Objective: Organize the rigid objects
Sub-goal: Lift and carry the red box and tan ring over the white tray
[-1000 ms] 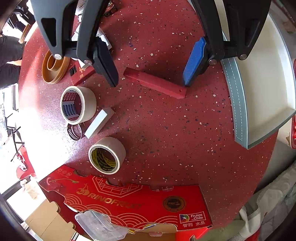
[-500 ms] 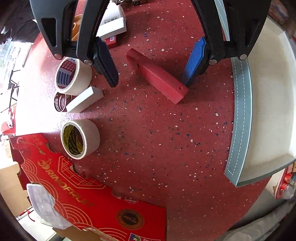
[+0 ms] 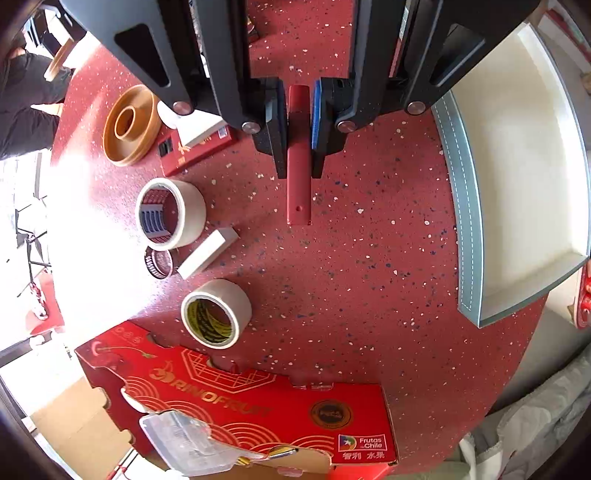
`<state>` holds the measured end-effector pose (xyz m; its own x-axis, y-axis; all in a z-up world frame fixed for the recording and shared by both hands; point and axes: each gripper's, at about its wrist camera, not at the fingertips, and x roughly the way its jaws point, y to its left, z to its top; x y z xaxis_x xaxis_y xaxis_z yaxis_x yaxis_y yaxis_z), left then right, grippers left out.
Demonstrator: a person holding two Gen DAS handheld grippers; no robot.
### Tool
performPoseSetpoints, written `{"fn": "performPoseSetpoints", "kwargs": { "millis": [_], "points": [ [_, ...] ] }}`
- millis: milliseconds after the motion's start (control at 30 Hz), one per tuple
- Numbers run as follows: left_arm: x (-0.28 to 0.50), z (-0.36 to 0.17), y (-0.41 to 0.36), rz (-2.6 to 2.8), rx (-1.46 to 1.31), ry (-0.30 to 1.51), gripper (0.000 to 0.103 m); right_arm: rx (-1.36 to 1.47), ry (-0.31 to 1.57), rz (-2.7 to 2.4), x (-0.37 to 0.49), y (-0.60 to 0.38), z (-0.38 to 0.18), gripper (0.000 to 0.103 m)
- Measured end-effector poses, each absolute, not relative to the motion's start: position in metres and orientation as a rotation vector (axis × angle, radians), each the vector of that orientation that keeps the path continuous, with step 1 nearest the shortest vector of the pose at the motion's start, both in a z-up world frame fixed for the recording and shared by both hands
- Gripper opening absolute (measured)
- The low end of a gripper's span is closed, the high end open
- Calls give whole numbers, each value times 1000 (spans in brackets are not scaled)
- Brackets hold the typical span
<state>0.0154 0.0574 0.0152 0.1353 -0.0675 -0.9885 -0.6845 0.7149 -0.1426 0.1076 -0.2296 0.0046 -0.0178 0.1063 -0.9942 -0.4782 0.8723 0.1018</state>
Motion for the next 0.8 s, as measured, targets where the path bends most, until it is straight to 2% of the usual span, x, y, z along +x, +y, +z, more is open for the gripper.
{"fn": "performPoseSetpoints", "kwargs": {
  "millis": [300,400,533,800],
  "points": [
    [-61,78,12,389,-582,1280,11,-366,1469,564,80,-198,29,88],
    [-85,79,7,383,-565,1258,11,-395,1454,593,70,-187,36,88],
    [-91,52,10,407,-576,1229,11,-434,1425,638,58,-167,47,88],
    [-141,66,27,533,-568,1187,11,-524,1357,757,31,-117,65,88]
  ]
}}
